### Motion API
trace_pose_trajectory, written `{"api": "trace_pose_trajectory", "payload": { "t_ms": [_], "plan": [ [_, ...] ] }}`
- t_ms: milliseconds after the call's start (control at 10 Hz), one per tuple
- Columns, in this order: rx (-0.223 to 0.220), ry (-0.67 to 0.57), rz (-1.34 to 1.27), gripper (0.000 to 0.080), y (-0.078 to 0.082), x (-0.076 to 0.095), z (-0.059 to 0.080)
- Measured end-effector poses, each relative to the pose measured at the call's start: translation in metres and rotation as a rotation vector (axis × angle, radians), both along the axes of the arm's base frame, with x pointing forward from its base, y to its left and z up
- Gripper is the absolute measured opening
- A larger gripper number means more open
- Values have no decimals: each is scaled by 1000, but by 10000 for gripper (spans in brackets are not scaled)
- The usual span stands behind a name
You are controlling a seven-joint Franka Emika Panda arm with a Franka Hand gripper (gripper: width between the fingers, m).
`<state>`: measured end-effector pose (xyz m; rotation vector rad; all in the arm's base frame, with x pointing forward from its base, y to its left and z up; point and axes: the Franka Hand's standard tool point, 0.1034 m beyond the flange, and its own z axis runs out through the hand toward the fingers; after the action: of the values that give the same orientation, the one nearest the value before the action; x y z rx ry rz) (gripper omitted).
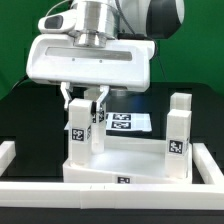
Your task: Assemble desk
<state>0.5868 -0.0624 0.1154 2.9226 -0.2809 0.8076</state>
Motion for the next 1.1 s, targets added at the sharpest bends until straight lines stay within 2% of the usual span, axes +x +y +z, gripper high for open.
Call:
{"api": "trace_pose_trajectory", "payload": {
  "t_ms": [200,300,400,500,600,1100],
  "plan": [
    [0,0,0,288,0,0,0],
    [0,0,0,449,0,0,0],
    [0,0,0,574,0,0,0],
    [0,0,0,574,0,0,0],
    [0,0,0,636,0,0,0],
    [0,0,0,649,0,0,0]
  ]
}}
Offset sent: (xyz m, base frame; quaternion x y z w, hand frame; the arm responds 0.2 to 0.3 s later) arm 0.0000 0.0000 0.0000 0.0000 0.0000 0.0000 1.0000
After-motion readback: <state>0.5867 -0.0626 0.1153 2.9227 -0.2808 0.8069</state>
